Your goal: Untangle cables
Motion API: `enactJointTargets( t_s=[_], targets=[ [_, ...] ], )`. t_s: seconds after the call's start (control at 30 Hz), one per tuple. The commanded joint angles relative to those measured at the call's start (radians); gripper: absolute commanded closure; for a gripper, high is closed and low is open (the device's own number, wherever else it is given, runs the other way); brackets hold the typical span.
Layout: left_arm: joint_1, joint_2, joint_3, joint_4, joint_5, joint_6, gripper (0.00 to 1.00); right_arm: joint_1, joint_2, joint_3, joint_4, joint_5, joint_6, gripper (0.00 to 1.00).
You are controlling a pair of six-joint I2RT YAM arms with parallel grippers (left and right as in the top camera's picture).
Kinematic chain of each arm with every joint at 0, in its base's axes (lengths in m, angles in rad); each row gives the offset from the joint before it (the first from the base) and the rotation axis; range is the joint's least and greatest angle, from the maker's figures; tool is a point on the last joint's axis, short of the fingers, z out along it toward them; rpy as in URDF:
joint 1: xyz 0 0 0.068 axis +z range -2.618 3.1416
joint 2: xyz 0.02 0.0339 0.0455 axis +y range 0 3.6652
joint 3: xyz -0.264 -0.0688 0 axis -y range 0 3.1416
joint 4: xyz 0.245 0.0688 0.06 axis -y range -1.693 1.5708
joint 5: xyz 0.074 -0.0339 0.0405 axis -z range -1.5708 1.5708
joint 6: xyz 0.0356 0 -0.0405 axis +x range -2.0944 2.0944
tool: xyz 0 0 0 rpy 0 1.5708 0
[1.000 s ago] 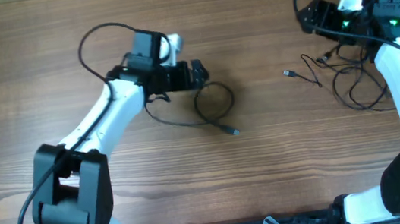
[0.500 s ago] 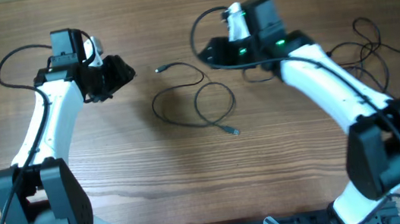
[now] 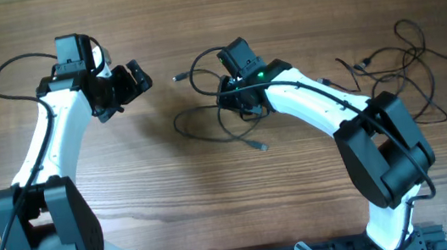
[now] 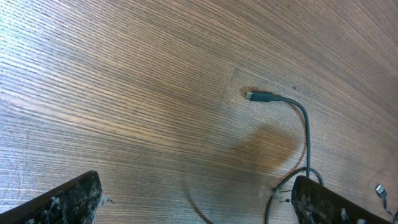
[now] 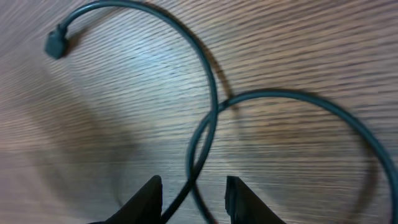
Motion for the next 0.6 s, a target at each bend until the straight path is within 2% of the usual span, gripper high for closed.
enactJointTargets(
  t_s=[0.0,0.03,0.23,0.27,0.3,0.33,0.37,0.4,0.5,0.57],
  targets=[
    [0.003,-0.019,0.011,0.000,-0.010,0.001,0.00,0.002,0.018,-0.008,-0.006,0.014,0.020,0.64],
    [0.003,-0.019,0.011,0.000,-0.010,0.001,0.00,0.002,0.018,-0.008,-0.007,0.005,0.040,0.63],
    [0.003,-0.019,0.011,0.000,-0.010,0.001,0.00,0.005,0.018,-0.008,-0.007,-0.041,0.407,0.58],
    [0.003,-0.019,0.011,0.000,-0.010,0.001,0.00,0.008,0.018,-0.008,-0.004,-0.040,0.443,0.59],
    [0.003,-0.019,0.011,0.000,-0.010,0.001,0.00,0.013,0.018,-0.008,0.010,-0.041,0.447,0.69],
    [0.003,-0.019,0.011,0.000,-0.010,0.001,0.00,0.018,0.019,-0.008,0.023,-0.040,0.447,0.74],
    [0.003,-0.019,0.011,0.000,-0.010,0.001,0.00,0.021,0.019,-0.008,0.033,-0.040,0.446,0.90],
    [0.003,-0.019,0.011,0.000,-0.010,0.001,0.00,0.022,0.018,-0.008,0.045,-0.040,0.435,0.96],
    [0.003,-0.019,0.011,0.000,-0.010,0.001,0.00,-0.013,0.004,-0.006,0.027,-0.029,0.137,0.96],
    [0.003,-0.019,0.011,0.000,-0.010,0.001,0.00,-0.053,-0.031,-0.005,-0.037,-0.029,0.057,0.96]
  ],
)
